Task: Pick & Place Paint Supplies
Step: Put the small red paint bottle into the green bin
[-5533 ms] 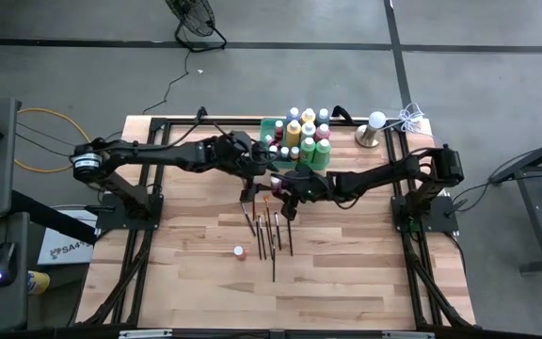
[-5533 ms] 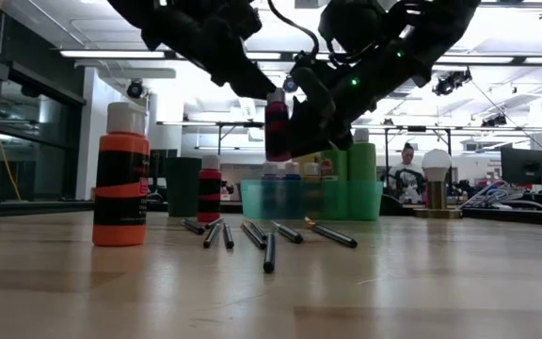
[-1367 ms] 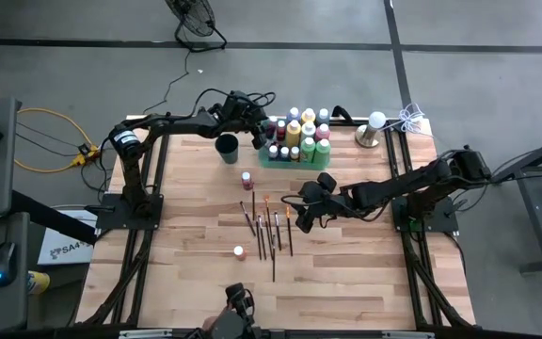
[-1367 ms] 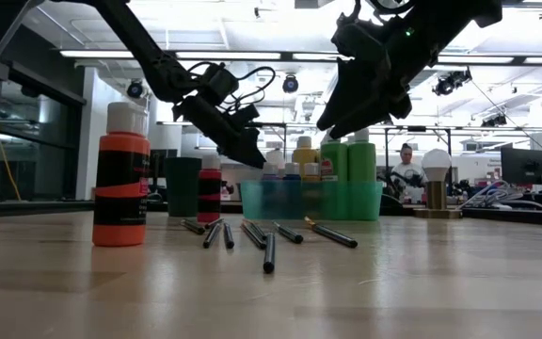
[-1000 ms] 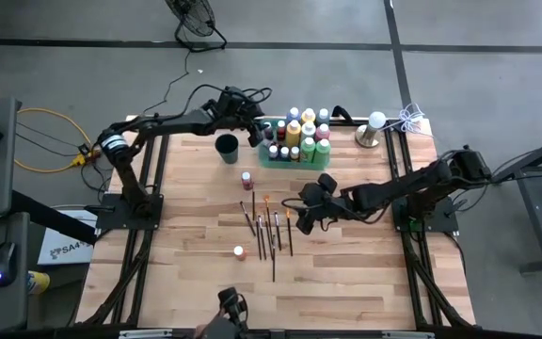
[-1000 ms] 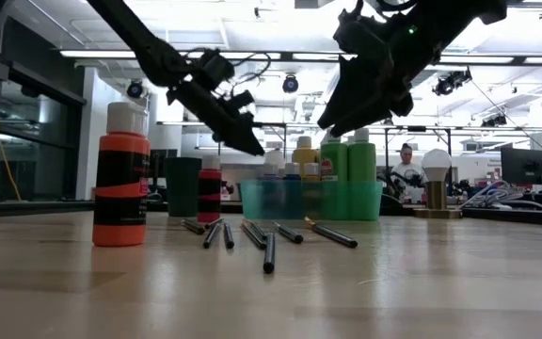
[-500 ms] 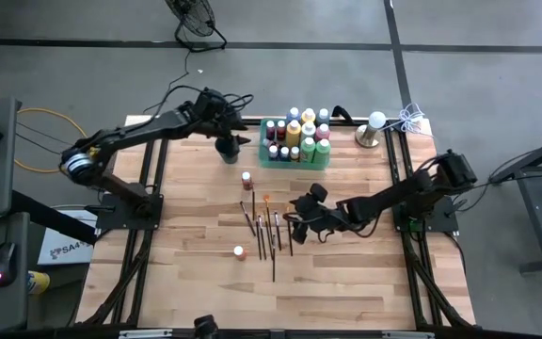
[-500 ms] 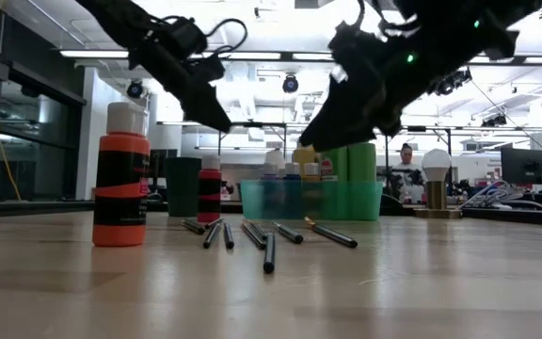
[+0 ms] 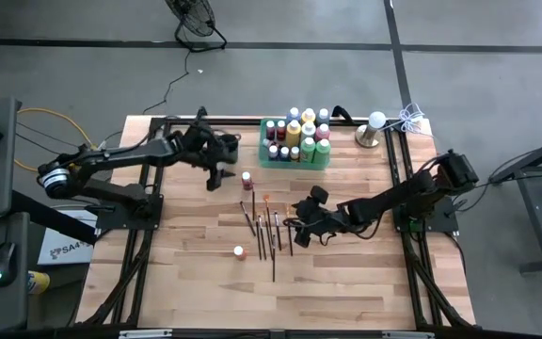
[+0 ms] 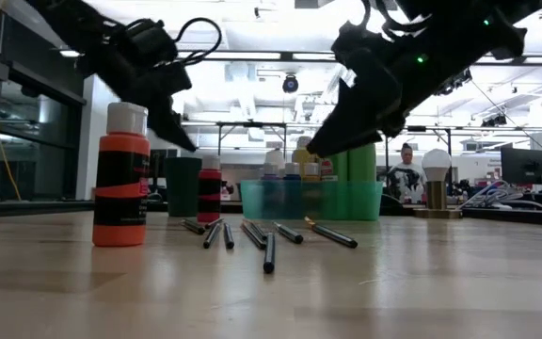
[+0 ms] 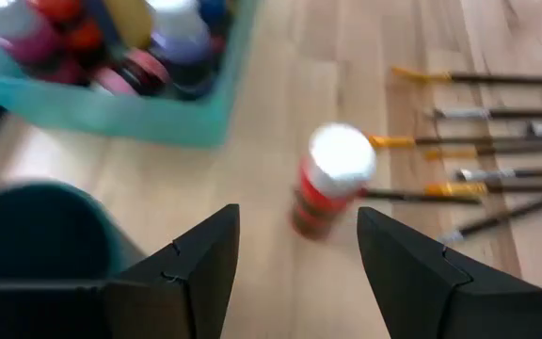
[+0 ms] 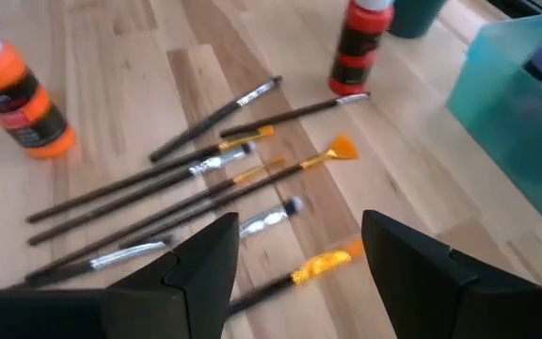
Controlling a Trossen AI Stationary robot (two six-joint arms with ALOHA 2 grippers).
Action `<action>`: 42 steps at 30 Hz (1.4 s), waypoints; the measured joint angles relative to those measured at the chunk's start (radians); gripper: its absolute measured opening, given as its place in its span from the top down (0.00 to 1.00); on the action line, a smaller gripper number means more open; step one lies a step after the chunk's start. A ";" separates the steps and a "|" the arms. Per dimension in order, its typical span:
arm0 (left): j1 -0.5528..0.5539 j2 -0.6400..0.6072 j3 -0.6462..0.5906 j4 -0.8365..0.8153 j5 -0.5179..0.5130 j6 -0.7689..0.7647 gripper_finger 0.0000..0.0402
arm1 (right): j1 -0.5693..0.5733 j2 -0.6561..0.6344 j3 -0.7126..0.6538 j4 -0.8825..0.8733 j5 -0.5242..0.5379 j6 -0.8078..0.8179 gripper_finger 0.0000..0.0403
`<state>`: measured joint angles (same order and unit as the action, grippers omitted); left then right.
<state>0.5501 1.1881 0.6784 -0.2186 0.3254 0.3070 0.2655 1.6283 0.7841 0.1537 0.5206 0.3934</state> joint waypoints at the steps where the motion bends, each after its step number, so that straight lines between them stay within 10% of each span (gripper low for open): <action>1: -0.010 -0.005 -0.022 0.020 0.000 0.000 0.47 | 0.003 -0.006 0.000 -0.014 0.003 0.007 0.46; 23: -0.164 0.041 -0.069 0.230 -0.155 -0.022 0.47 | 0.013 -0.029 0.000 -0.147 -0.045 0.032 0.53; 31: -0.164 0.041 -0.069 0.228 -0.160 -0.011 0.47 | 0.084 -0.171 -0.010 -0.305 0.163 0.044 0.53; 42: -0.164 0.119 -0.069 0.299 -0.161 0.002 0.47 | 0.107 -0.386 -0.474 0.341 0.128 0.021 0.53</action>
<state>0.3857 1.3070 0.6094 0.0807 0.1646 0.3092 0.3729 1.2425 0.3100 0.4945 0.6486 0.4145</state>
